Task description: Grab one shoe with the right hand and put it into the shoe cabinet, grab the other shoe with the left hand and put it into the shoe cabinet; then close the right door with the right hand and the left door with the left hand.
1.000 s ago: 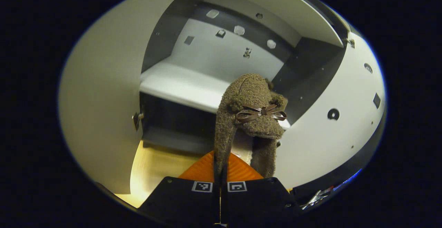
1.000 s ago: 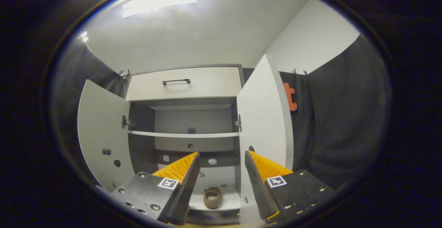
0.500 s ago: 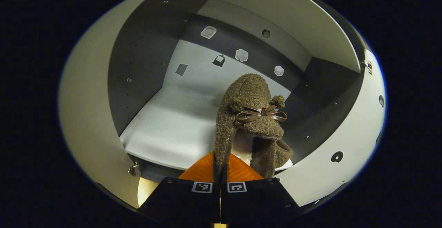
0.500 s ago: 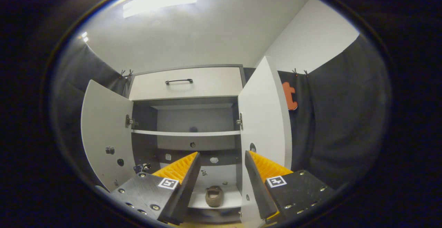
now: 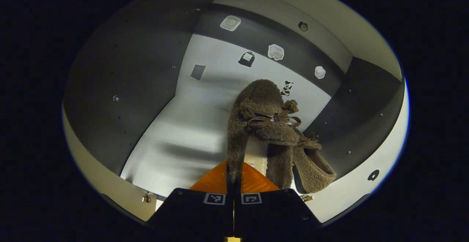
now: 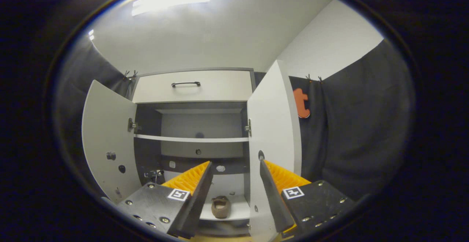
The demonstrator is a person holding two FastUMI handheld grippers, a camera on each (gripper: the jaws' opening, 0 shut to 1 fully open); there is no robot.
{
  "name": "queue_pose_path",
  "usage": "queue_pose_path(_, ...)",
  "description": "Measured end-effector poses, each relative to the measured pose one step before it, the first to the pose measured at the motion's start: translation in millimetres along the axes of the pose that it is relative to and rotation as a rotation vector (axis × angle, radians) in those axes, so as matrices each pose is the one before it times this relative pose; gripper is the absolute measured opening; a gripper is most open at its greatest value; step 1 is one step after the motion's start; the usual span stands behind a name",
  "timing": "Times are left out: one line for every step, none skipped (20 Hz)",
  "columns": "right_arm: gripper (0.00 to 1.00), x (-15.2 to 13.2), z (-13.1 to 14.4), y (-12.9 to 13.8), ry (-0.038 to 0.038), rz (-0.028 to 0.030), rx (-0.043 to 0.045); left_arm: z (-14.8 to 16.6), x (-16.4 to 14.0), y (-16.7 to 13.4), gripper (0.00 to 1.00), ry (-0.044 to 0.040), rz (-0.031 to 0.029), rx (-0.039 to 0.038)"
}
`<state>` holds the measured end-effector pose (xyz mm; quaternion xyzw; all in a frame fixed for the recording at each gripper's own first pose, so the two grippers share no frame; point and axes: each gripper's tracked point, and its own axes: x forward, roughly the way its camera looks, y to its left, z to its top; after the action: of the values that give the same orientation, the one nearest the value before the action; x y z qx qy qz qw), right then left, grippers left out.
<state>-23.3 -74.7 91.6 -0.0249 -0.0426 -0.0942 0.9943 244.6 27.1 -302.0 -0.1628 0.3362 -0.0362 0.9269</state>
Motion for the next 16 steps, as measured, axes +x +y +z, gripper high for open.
queue_pose_path(0.77,-0.40,-0.93,-0.23,0.00134,-0.00289,0.00225,1.91,2.96,1.51,0.01,0.00100,0.00434,0.00796)
queue_pose_path(0.74,-0.91,-0.38,-0.29,0.00256,-0.00320,0.00028,1.61,3.61,0.44,0.01,0.00308,0.00398,0.01128)
queue_pose_path(0.77,-0.16,-0.47,-1.35,0.00028,-0.00442,-0.00171,0.52,2.54,0.23,0.01,0.00599,0.00103,0.00797)
queue_pose_path(0.77,0.23,0.42,-0.99,-0.00106,-0.00550,-0.00225,0.33,2.85,-1.50,0.01,0.00343,0.00078,0.00341)
queue_pose_path(0.77,-0.90,-0.05,-0.46,-0.00039,-0.00342,-0.00112,0.56,2.72,-0.45,0.02,0.00352,0.00193,0.00988)
queue_pose_path(0.77,-0.23,0.15,-0.20,-0.00159,-0.00246,0.00071,0.52,2.68,0.48,0.02,0.00035,0.00553,0.01549)
queue_pose_path(0.77,-0.36,0.65,-0.49,-0.00073,-0.00235,0.00063,-0.07,3.08,-0.23,0.02,0.00316,0.00632,0.01881)
queue_pose_path(0.77,-0.09,0.23,-0.54,-0.00062,-0.00385,0.00014,0.45,1.62,0.03,0.05,0.00256,0.00791,0.01706)
queue_pose_path(0.77,-0.62,-0.16,-1.77,0.00077,-0.00428,-0.00073,0.49,2.88,-0.32,0.05,0.00069,0.00751,0.01218)
queue_pose_path(0.77,-0.45,-0.41,-1.16,0.00223,-0.00378,-0.00071,-0.10,2.33,-0.42,0.05,0.00361,0.00815,0.01023)
queue_pose_path(0.77,-0.84,0.20,-1.64,0.00159,-0.00409,-0.00036,0.25,0.75,1.13,0.05,0.00021,0.01429,0.01023)
queue_pose_path(0.77,-0.68,-0.19,-1.26,0.00077,-0.00405,-0.00049,0.30,2.09,-1.48,0.05,0.00136,-0.00049,0.00656)
queue_pose_path(0.77,-0.31,0.72,-1.76,-0.00068,-0.00437,-0.00049,0.18,1.74,-0.75,0.05,0.00043,0.00180,0.00338)
queue_pose_path(0.77,-0.80,-0.13,-1.78,0.00045,-0.00484,-0.00074,0.28,0.62,0.08,0.05,0.00116,0.00228,0.00470)
queue_pose_path(0.77,-1.43,0.23,-1.34,0.00071,-0.00322,0.00039,0.78,0.61,0.10,0.06,0.00023,0.00258,0.00510)
queue_pose_path(0.77,-0.71,-0.15,-0.91,0.00102,-0.00173,0.00131,0.62,0.83,-0.34,0.08,-0.00055,0.00118,0.00336)
